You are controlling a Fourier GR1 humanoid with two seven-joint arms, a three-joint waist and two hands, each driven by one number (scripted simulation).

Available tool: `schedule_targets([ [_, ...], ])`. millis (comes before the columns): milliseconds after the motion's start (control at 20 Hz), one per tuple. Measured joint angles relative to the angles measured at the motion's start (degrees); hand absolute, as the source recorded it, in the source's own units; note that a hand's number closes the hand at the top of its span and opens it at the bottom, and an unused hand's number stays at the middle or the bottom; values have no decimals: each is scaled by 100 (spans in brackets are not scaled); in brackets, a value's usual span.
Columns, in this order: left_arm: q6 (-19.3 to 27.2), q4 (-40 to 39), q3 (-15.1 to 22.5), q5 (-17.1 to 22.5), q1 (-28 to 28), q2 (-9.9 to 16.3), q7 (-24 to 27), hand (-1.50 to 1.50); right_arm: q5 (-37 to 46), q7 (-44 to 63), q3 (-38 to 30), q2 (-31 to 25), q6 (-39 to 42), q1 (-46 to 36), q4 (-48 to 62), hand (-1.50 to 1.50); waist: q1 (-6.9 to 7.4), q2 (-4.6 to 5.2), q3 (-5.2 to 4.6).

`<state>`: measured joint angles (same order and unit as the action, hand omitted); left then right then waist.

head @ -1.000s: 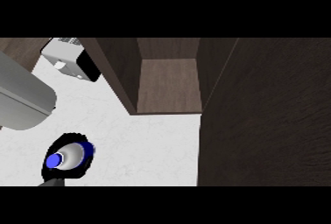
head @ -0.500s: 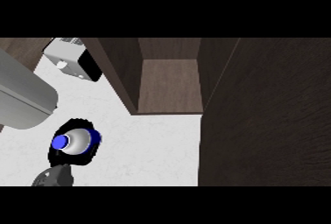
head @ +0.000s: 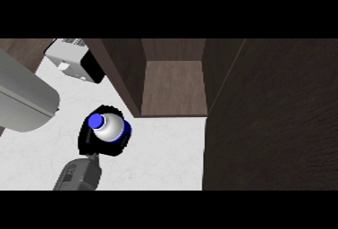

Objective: Pick up the bottled water, place it into the cabinet and close the cabinet

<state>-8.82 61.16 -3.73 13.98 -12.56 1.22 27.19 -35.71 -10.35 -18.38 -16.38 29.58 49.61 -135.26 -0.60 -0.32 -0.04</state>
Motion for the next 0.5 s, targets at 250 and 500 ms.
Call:
schedule_targets([
  [250, 940, 386, 710, 123, -286, -85, -344, 150, -58, -34, -2, -24, 29, 9, 13, -150, -41, 9, -2],
  [500, 2001, 697, 1469, 315, -592, -103, -615, 150, -119, 9, -64, -107, 20, -74, 39, -150, -44, 17, -3],
])
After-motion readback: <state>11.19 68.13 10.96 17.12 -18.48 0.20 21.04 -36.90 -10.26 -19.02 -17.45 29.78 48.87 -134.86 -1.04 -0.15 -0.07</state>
